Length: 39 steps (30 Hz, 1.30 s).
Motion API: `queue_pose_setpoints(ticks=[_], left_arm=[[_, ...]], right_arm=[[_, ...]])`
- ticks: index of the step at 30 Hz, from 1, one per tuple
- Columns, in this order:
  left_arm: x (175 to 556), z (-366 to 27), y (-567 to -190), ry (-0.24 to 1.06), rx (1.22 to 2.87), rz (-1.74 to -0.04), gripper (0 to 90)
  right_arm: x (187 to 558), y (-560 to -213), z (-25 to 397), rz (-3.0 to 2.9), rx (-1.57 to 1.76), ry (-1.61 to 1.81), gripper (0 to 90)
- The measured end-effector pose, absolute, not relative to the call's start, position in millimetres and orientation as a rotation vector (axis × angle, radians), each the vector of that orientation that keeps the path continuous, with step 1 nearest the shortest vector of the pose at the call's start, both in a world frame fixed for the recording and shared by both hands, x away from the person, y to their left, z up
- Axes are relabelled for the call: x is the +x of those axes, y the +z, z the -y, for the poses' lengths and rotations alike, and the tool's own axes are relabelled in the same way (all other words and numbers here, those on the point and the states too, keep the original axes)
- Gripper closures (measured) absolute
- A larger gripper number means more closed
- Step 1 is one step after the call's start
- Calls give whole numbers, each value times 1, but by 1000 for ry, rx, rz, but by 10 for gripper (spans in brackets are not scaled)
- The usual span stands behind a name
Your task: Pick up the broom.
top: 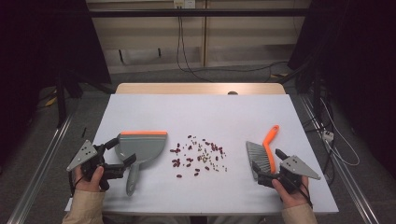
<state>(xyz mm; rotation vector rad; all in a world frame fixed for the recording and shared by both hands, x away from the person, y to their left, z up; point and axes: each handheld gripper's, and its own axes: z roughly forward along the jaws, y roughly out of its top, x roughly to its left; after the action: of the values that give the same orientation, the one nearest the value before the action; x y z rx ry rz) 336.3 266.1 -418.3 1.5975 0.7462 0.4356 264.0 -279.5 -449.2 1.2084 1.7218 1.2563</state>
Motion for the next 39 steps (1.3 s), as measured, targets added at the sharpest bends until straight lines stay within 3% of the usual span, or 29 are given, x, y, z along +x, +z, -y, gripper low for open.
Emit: queue_pose_setpoints(ticks=[15, 28, 37, 39], left_arm=[[336, -267, -418, 439, 1594, -745, 30], [337, -267, -418, 437, 1589, -749, 30], [336, -267, -417, 442, 1587, -745, 30], [336, -267, -416, 446, 1587, -743, 30]], right_arm=[[271, -443, 283, -1722, 1233, 1277, 28], [302, -431, 299, -1700, 1393, 1221, 37], [329, -433, 309, -1700, 1569, 1146, 68], [333, -436, 310, -1707, 1601, 1113, 116]])
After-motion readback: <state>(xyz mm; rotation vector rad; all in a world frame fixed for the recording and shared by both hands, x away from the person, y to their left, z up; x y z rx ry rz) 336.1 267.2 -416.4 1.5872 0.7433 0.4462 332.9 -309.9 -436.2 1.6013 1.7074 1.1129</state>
